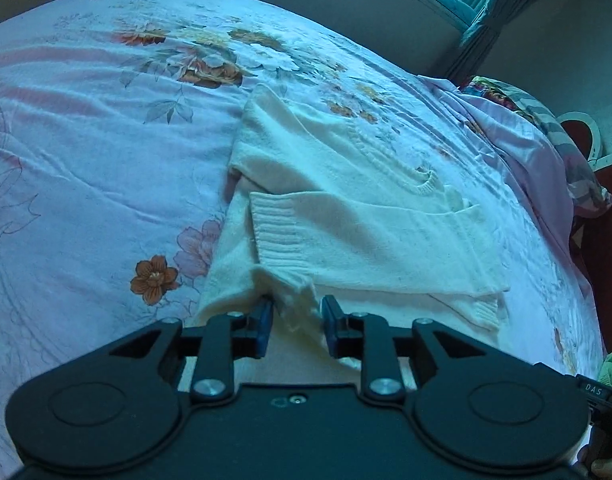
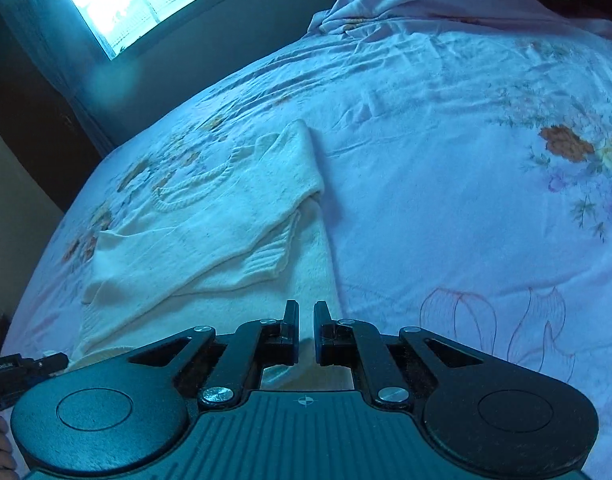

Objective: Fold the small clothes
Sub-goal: 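Grasp the hem with both tools and fold it up toward the collar, then pinch the folded hem with both tools and lift it toward the collar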

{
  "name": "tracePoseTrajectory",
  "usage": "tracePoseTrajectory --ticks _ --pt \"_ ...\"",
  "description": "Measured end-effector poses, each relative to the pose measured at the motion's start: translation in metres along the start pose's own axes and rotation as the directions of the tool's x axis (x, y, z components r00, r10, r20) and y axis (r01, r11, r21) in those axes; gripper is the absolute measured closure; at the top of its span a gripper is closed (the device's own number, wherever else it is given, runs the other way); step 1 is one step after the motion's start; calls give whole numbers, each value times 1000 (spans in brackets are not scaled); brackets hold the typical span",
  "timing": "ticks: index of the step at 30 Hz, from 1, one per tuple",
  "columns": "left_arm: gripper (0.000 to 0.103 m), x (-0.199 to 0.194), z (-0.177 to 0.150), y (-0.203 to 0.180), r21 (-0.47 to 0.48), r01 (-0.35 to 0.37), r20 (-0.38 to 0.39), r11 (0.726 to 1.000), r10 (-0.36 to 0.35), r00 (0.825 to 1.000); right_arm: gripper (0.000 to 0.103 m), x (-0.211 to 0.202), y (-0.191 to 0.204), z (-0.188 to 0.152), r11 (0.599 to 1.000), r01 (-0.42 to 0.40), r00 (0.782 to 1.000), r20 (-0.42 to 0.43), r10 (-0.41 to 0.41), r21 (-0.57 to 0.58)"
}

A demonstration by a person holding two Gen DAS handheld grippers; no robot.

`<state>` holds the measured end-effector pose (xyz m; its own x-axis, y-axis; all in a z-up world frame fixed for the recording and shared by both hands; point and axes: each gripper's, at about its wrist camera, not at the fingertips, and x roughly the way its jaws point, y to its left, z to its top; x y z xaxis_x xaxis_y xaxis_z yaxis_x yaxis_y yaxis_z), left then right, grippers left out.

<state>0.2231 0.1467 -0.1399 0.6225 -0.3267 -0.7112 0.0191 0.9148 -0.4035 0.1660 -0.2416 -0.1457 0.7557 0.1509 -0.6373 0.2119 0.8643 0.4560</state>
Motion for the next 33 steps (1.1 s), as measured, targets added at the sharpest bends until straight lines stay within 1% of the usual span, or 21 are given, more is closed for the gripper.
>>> tracePoseTrajectory --ticks 2,4,5,6,8,12,14,16,17,18,19,20,21,22,24,26,27,29,30,32,33 --pt "62 -9 6 -3 29 2 29 1000 -3 1000 94 0 1 5 999 2 1000 11 -2 -33" --pt "52 -18 13 -5 76 -21 67 997 16 998 76 0 7 7 995 19 999 27 -17 -97" --pt "50 -21 15 -5 96 -32 79 995 24 997 47 1 8 6 993 24 999 29 -21 -117" --pt "50 -22 17 -5 118 -39 79 992 30 996 32 1 11 4 991 23 999 34 -19 -132" --pt "51 -20 17 -6 177 -58 63 982 47 997 32 1 13 -1 988 17 999 39 -11 -156" --pt "53 -5 3 -8 285 -74 13 956 73 997 32 7 23 -15 967 23 1000 17 -19 -254" --pt "59 2 -3 -10 313 -71 1 947 74 997 32 10 25 -22 959 27 1000 10 -26 -283" --pt "61 9 -5 -11 322 -73 -5 944 79 997 33 14 25 -26 953 30 1000 3 -31 -302" --pt "67 11 -5 -10 320 -74 -6 945 80 997 33 16 25 -27 952 32 999 0 -33 -305" --pt "72 14 -5 -10 320 -74 -9 945 81 997 38 18 24 -27 952 34 999 -2 -36 -305" --pt "81 17 -5 -9 320 -77 -13 944 86 996 41 21 23 -26 953 35 999 -7 -39 -302" --pt "87 19 -5 -9 321 -79 -14 944 88 996 49 23 22 -24 955 33 999 -14 -39 -296" --pt "90 20 -5 -8 323 -77 -16 943 87 996 52 25 21 -23 957 28 999 -21 -35 -289" --pt "92 20 -5 -8 325 -80 -16 942 90 996 52 27 20 -21 959 22 999 -29 -31 -283" --pt "92 19 -5 -7 325 -86 -11 942 95 995 52 30 20 -19 959 14 999 -35 -25 -284" --pt "84 21 -3 -5 313 -94 -14 945 103 995 52 33 22 -18 955 2 999 -43 -15 -298" --pt "84 22 -3 -4 311 -94 -18 946 105 994 66 36 24 -18 952 -5 999 -52 -12 -307" --pt "87 21 -5 -6 318 -97 -16 943 108 994 88 38 29 -19 944 -7 998 -67 -16 -330" --pt "88 20 -7 -7 322 -102 -11 941 112 994 88 37 30 -20 940 -3 998 -63 -20 -342" --pt "99 18 -11 -10 328 -100 -4 940 107 994 88 36 30 -21 941 -19 997 -71 -5 -339" --pt "99 16 -13 -10 326 -96 3 941 100 995 88 35 29 -21 941 -18 998 -68 -5 -338"
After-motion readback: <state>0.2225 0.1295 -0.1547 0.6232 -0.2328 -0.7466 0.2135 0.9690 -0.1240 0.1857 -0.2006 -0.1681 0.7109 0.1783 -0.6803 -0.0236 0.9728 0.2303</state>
